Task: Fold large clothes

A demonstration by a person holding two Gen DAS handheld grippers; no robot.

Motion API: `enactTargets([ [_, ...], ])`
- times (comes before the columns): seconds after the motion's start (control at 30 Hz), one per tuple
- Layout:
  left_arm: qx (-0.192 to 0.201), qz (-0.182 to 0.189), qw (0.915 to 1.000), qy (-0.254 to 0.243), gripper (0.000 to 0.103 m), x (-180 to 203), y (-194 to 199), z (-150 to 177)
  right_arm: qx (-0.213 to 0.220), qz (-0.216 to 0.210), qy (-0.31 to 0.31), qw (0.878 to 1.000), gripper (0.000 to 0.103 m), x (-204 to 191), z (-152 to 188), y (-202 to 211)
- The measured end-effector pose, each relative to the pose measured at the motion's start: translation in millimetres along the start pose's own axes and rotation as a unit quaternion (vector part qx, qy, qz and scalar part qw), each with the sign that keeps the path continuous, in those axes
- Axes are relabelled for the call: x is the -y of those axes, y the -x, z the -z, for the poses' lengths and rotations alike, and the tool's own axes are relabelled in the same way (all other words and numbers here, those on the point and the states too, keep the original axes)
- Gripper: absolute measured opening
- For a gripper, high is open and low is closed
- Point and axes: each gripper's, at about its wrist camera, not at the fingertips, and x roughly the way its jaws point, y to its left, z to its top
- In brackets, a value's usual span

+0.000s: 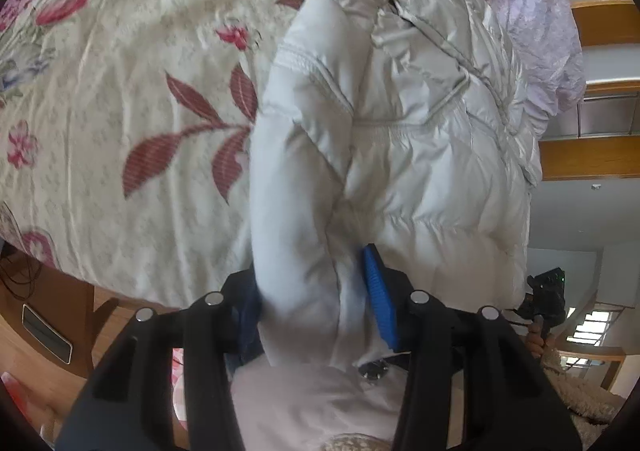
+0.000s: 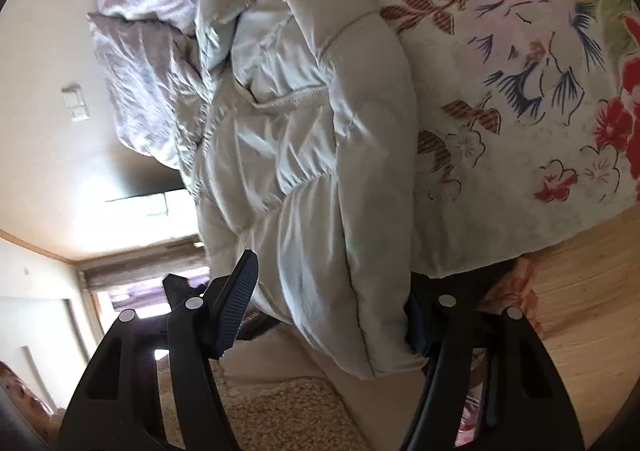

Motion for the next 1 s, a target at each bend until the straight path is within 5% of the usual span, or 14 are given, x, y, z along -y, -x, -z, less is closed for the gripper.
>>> enactTargets([
  [0.13,-0.002,-0.009,0.9999,-0.009,0.049,6,0,3,-0.008,0.016,-0.004,1.000,0.065,3,-1,-4],
  [0.17,-0.004,-0.007,0.9999,-0.007,0.049,7,-1,3,-0.011,0.009,-0.002,1.000,0.058,2,0,-5],
  [0.27,0.001,-0.013,0.9998,-0.014,0.035,16,-2,2,-0.016,-0.003,0.008,1.000,0.035,-3,2,-9],
  [0.37,0.014,-0.010,0.9997,-0.019,0.020,25,4,-2,-0.005,-0.003,0.028,1.000,0.022,-8,1,0],
  [0.8,0.119,0.039,0.9914,-0.037,0.013,64,73,-44,0.093,-0.020,0.127,0.987,0.016,-84,-21,34],
  [1.0,0.169,0.058,0.9830,-0.041,0.012,97,96,-84,0.170,-0.030,0.171,0.970,0.016,-139,-45,58],
])
